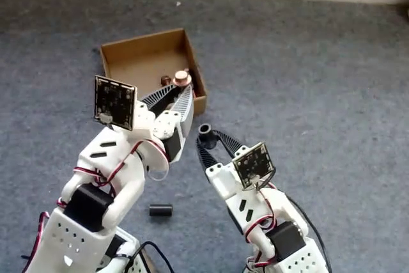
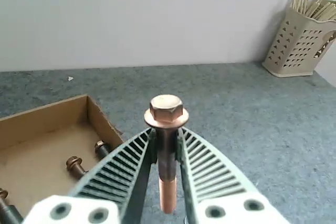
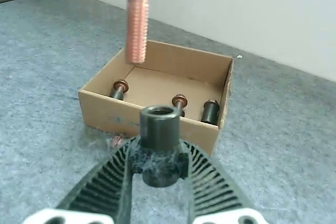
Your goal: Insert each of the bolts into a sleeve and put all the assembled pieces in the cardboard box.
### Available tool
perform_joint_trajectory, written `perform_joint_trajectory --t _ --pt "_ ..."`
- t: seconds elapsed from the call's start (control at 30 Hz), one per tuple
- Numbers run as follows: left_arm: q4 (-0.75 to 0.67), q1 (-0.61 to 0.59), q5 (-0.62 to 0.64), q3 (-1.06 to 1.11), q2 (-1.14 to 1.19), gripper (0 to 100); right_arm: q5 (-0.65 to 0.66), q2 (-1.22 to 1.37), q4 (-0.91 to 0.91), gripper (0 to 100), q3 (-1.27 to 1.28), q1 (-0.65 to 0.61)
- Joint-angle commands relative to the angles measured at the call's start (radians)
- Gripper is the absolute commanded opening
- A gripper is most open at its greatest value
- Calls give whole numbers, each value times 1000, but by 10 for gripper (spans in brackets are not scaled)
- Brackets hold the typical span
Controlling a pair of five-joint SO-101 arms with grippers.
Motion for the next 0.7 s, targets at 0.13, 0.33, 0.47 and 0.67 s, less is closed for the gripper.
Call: perform_joint_trajectory --t 0.13,0.33,0.47,0.67 --pt "-181 84 9 99 -13 6 9 -18 -35 6 -16 -10" --pt "-278 113 -37 177 -13 6 9 -18 -35 6 -16 -5" --pt "-275 114 -38 193 -13 6 9 -18 -35 6 -13 -4" --pt "-269 114 -32 194 -15 6 9 -18 -35 6 -16 56"
